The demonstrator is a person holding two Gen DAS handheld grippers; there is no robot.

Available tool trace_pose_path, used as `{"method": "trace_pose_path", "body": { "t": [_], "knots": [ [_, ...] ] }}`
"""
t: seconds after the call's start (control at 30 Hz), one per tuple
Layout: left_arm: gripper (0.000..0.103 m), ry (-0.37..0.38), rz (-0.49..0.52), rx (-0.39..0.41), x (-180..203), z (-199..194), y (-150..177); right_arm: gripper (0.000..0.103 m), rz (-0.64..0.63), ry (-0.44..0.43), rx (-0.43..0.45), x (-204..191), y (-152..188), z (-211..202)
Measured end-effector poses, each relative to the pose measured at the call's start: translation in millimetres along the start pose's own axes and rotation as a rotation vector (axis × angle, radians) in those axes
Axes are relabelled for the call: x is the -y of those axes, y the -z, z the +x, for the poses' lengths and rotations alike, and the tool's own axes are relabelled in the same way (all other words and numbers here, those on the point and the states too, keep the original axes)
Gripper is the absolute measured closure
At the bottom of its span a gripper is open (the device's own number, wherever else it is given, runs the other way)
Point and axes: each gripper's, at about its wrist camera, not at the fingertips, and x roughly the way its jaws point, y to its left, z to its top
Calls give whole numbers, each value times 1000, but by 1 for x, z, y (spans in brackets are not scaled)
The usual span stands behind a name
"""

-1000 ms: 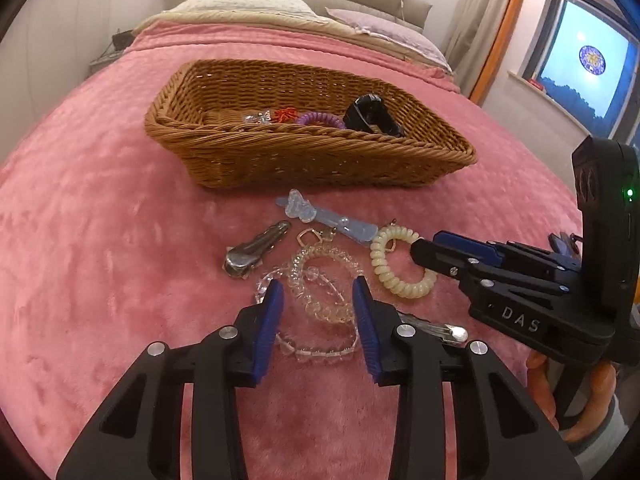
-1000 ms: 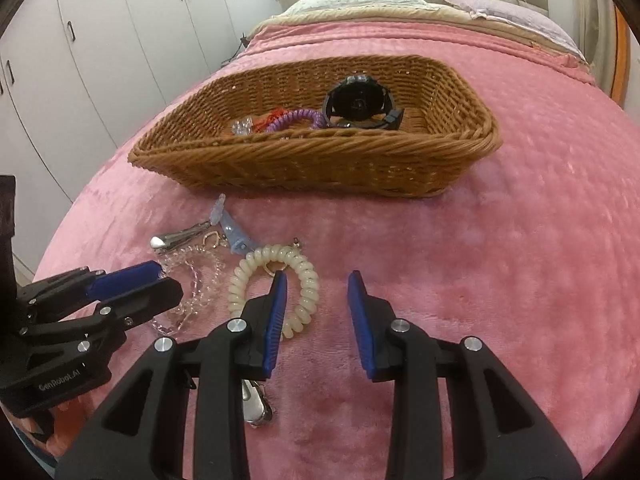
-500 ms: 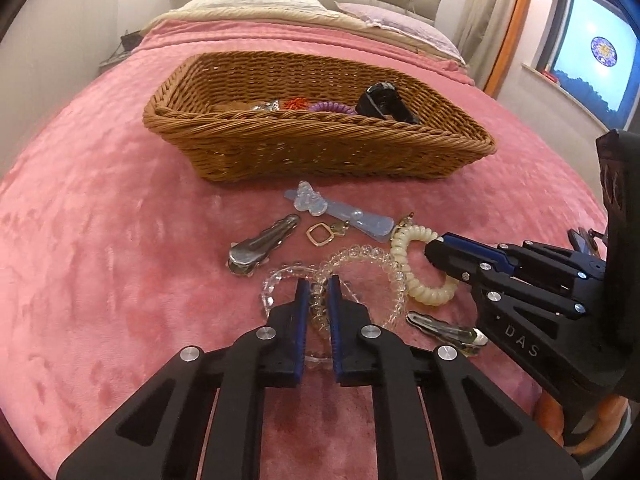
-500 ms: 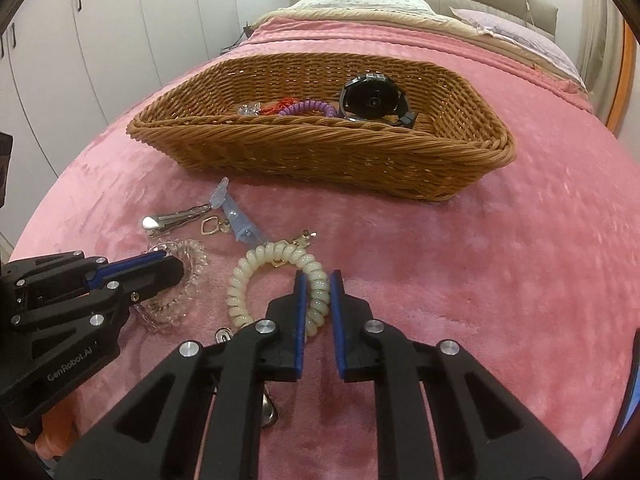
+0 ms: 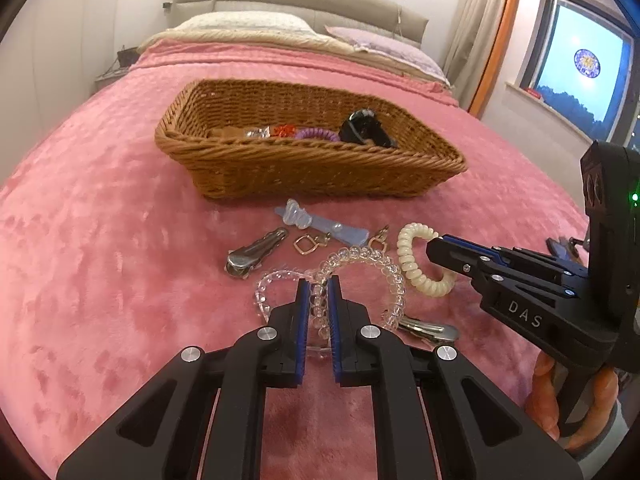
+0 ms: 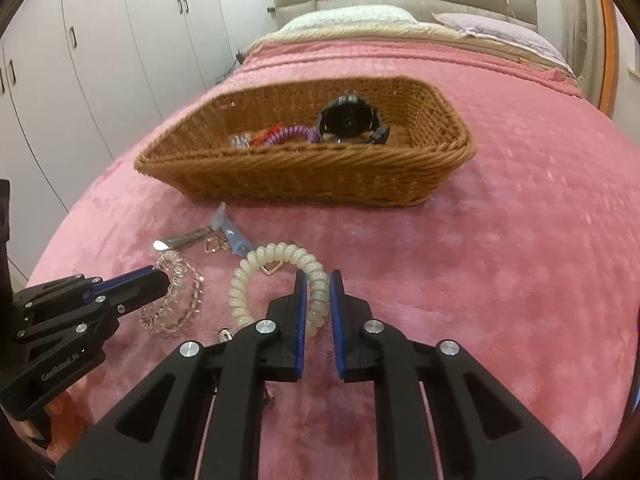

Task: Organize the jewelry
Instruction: 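Carry both bracelets into the wicker basket and open both tools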

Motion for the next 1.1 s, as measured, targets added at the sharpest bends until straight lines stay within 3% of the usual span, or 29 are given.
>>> {"method": "trace_pose_path", "body": {
  "t": [0.23, 0.4, 0.57, 0.8, 1.1],
  "knots": [
    [96, 12, 11, 116, 4, -36, -22, 93, 44, -64, 125, 9, -18, -43],
    [96, -4, 36, 223, 9, -58, -66, 93, 17, -42, 218, 6, -67, -66],
    [96, -24, 35, 272, 4, -50, -110, 93, 8, -13, 265, 6, -118, -54],
    [96, -83, -21, 252, -21, 6, -149, 93, 46, 11, 189, 12, -165, 13],
    [96, -139, -19, 124, -32, 65, -151, 93, 106, 27, -42, 26, -183, 109]
  ]
}}
